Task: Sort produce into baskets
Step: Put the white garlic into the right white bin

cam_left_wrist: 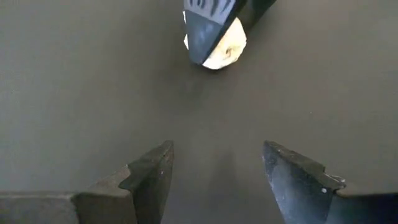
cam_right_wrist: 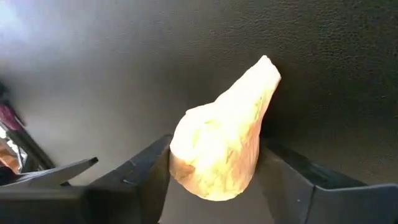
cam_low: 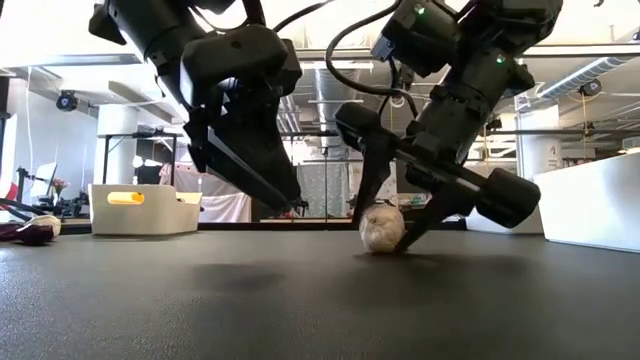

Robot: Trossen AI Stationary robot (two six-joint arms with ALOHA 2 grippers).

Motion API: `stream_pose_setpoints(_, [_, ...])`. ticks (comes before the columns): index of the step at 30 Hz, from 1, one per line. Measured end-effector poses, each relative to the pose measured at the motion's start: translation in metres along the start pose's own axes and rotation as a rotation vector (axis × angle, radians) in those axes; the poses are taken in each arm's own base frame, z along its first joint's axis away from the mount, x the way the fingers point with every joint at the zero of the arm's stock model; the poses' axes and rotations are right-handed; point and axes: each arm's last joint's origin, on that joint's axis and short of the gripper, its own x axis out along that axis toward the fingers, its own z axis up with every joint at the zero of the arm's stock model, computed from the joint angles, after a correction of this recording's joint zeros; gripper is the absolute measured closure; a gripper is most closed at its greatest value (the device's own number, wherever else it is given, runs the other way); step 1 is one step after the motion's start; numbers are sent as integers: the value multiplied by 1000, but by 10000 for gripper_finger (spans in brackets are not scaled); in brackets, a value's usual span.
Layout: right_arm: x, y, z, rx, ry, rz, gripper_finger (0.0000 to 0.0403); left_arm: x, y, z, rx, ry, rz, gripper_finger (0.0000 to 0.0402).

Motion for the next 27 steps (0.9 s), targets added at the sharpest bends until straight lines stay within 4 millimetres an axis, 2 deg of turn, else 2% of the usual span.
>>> stream_pose_setpoints(3, [-4,2,0,-69,-27,19,226,0,1,-3,-15,-12,-7,171])
stream_pose_setpoints(6, [-22,11,-3,-171,-62,73,246,0,1,-4,-20,-15,-4,171])
stream_pose_setpoints(9, [-61,27,-12,-268,-67,132,255,-1,1,-4,-16,-25,-3,170])
stream_pose_setpoints(13, [-121,27,-16,-396,-105,18,251,-1,1,-3,2,-30,-6,170])
stream_pose_setpoints(17, [-185,8,-13,-464,-138,-187,247,0,2,1,23,-51,-15,170])
stream_pose_setpoints(21, [-226,-23,-9,-451,-147,-385,252,1,3,4,28,-66,-18,170])
stream_pose_setpoints(24, [-239,-45,-3,-432,-166,-470,251,1,5,6,21,-75,-17,170])
stream_pose_setpoints(27, [-233,-63,4,-411,-158,-515,249,2,6,9,11,-100,-2,170])
